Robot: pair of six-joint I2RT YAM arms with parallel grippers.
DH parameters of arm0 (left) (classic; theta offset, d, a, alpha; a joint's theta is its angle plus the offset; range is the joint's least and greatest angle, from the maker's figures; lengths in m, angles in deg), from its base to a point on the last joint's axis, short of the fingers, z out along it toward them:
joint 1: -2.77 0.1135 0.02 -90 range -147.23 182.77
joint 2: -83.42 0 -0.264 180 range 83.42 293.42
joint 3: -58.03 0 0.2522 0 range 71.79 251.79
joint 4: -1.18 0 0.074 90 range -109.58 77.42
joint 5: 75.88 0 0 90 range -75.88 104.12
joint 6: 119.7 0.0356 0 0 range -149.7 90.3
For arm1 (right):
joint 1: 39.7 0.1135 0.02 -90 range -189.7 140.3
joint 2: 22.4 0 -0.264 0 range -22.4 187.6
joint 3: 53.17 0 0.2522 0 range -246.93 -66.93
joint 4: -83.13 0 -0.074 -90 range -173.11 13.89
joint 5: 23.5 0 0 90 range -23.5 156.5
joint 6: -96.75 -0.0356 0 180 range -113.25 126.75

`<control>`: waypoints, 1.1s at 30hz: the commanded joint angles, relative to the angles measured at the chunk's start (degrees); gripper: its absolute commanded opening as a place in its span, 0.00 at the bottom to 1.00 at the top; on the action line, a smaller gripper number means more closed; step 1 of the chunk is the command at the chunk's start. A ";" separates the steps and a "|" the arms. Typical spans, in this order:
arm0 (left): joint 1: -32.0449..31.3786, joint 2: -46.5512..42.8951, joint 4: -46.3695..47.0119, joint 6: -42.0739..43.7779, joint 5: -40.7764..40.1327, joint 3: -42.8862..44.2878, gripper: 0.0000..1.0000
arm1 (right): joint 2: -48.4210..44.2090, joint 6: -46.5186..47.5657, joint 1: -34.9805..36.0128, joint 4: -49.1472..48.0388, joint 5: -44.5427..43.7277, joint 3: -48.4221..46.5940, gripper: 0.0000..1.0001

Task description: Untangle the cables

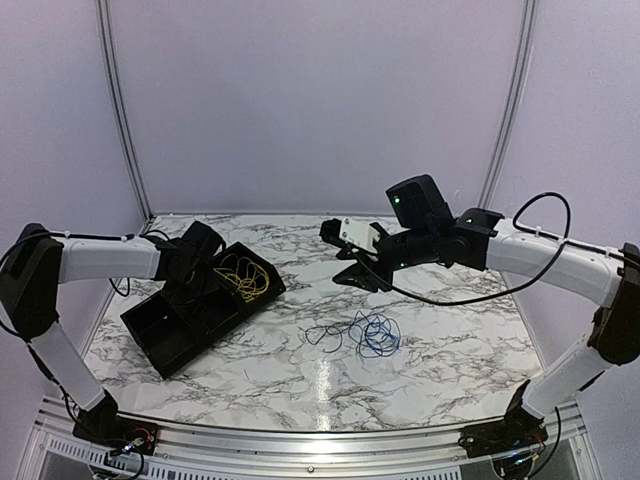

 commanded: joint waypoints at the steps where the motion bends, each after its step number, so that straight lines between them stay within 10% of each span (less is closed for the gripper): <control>1: -0.13 0.71 -2.04 2.94 1.50 2.88 0.18 | -2.21 -0.12 -0.75 -1.19 -0.32 0.88 0.51; 20: -0.13 -13.43 -10.76 7.69 -3.70 6.63 0.39 | -2.16 0.22 -2.01 -0.58 -0.94 0.69 0.52; 33: 5.38 -4.22 -12.71 25.92 -3.81 13.42 0.53 | -1.75 0.07 -1.99 -0.22 -0.96 0.62 0.52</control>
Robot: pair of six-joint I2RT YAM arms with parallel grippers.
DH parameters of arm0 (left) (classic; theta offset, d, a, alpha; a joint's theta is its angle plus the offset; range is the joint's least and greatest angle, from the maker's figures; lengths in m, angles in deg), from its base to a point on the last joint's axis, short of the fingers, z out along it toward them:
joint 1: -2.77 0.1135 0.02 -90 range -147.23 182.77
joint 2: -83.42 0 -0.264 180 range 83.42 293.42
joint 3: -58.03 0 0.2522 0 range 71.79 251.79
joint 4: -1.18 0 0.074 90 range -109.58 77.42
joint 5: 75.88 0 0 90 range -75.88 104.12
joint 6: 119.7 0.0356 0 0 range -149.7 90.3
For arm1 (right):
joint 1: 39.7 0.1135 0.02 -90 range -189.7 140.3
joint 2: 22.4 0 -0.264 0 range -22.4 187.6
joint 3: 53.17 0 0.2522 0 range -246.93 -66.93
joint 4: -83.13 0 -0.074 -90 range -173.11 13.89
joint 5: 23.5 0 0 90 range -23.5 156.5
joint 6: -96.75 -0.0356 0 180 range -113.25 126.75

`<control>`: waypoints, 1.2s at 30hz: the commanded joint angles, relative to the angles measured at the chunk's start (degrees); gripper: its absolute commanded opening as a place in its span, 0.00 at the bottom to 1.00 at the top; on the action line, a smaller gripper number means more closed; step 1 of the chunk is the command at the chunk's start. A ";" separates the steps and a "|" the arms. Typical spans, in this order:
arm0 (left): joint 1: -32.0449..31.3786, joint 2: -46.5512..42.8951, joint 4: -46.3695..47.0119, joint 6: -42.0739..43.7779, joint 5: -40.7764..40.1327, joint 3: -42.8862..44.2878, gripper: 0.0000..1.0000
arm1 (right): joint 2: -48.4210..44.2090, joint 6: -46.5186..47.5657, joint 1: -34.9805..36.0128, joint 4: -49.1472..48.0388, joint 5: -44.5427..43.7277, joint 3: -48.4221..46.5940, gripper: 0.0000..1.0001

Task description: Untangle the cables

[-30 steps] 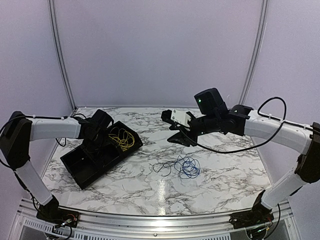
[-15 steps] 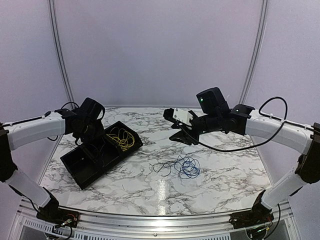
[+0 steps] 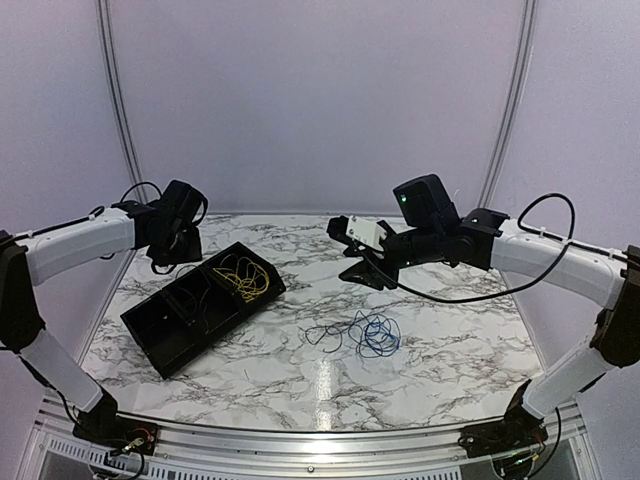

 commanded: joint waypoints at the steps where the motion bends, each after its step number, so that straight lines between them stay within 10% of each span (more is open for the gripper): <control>1: 2.60 3.27 -3.73 10.80 3.22 2.81 0.53 | -0.57 0.13 -0.31 0.01 -0.62 -0.52 0.52; 36: 7.95 8.58 -7.02 21.60 18.03 3.43 0.04 | 1.37 -0.88 -0.31 -0.56 0.15 -0.59 0.52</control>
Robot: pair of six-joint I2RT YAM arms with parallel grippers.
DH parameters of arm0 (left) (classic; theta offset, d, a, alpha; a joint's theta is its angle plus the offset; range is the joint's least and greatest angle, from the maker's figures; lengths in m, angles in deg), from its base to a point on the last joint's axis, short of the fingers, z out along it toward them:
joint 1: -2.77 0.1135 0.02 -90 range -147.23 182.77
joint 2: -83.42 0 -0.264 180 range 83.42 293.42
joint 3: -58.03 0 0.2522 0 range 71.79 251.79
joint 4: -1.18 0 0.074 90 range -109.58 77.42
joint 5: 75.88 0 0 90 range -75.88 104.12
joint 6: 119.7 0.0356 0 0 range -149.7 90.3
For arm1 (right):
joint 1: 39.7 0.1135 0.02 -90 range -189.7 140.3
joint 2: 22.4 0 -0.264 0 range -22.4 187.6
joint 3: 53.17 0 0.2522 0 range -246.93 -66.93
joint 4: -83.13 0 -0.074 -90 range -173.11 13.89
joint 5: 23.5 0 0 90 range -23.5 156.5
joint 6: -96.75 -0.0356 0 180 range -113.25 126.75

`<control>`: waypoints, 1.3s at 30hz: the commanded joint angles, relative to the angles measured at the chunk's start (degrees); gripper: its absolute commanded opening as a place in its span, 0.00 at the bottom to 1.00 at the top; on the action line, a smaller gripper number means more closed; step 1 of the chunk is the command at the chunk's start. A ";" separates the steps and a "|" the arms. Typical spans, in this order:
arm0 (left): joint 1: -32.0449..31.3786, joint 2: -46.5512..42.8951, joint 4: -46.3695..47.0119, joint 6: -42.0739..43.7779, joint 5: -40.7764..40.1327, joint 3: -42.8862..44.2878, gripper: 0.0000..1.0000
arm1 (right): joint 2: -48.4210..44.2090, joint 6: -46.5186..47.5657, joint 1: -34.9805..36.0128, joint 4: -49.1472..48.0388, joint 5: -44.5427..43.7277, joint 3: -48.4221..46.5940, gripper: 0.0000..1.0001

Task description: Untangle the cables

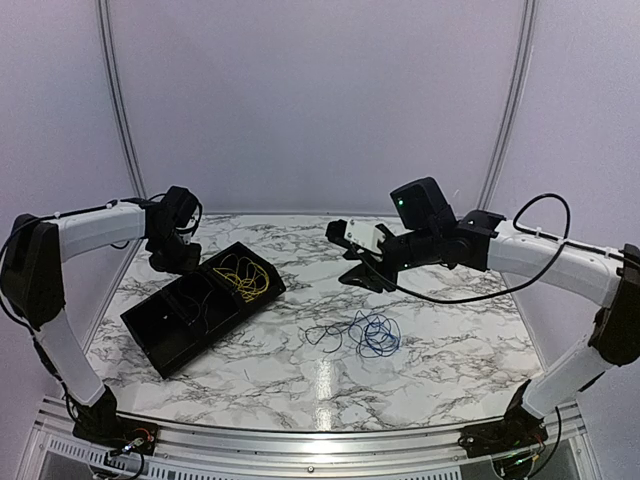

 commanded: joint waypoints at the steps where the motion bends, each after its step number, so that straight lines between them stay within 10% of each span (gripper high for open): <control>1: -0.58 -2.68 -1.48 -1.79 2.82 -2.21 0.04 | 0.90 -0.68 -0.29 -0.50 0.71 -1.06 0.52; 23: -6.37 1.60 3.10 -4.33 2.55 -5.59 0.02 | 3.06 -0.73 -0.37 -0.67 1.05 -1.61 0.52; 33: -6.88 -5.12 1.45 -7.42 -1.23 6.06 0.40 | 8.85 13.05 -1.43 4.89 7.69 1.50 0.60; 39: -9.47 -8.87 2.45 -9.20 0.23 2.54 0.45 | 19.93 17.05 -1.44 8.65 10.45 -6.01 0.65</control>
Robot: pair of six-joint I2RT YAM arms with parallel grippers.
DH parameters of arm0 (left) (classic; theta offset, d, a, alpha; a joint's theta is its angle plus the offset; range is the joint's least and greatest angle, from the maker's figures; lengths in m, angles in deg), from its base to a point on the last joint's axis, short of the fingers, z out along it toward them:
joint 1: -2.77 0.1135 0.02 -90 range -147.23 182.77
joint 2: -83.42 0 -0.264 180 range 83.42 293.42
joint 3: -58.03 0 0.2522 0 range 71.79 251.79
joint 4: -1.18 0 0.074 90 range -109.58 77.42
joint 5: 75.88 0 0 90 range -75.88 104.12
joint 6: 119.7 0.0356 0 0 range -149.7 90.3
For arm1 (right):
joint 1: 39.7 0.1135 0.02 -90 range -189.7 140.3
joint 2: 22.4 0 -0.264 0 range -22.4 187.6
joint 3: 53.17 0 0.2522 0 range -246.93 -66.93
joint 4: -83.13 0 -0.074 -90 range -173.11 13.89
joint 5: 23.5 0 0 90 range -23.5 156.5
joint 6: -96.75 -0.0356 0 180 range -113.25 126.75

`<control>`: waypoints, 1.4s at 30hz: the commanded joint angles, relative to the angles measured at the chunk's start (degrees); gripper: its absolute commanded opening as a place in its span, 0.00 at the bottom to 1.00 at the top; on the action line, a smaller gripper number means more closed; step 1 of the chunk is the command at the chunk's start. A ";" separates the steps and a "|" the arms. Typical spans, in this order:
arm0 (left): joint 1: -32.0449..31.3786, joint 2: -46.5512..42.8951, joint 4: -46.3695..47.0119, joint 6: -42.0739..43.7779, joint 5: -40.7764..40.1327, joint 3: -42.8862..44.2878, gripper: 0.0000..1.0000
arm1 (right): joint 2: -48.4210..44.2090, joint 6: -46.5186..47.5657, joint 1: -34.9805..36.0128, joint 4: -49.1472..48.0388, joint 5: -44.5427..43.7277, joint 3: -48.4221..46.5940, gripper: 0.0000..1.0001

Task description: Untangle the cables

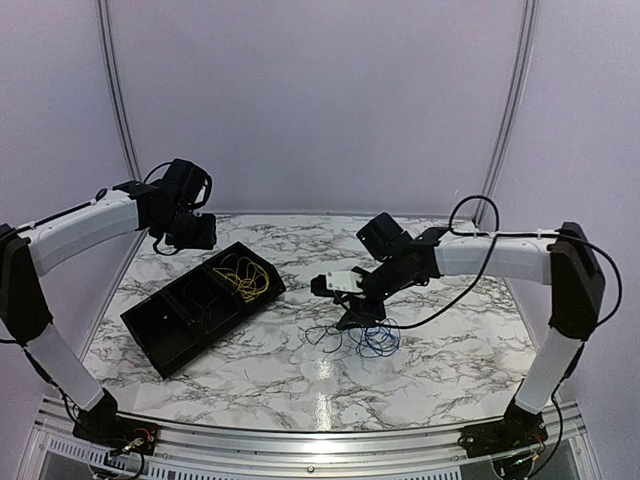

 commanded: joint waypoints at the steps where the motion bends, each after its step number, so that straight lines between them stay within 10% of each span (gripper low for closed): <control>1: -2.36 -3.49 0.04 -2.51 0.45 -3.52 0.45 | 7.49 5.46 -0.04 4.71 3.03 -7.33 0.66; 11: -8.90 -17.38 14.12 -5.88 0.12 -16.56 0.48 | 18.07 4.35 0.27 6.45 -0.12 -14.68 0.56; 19: -11.03 -17.93 19.56 -7.78 0.88 -21.68 0.50 | 18.94 0.98 0.32 7.32 3.31 -17.16 0.00; 42: -20.20 -5.71 45.46 1.26 22.36 -19.63 0.60 | 8.27 -10.30 -1.47 16.91 7.39 -34.22 0.00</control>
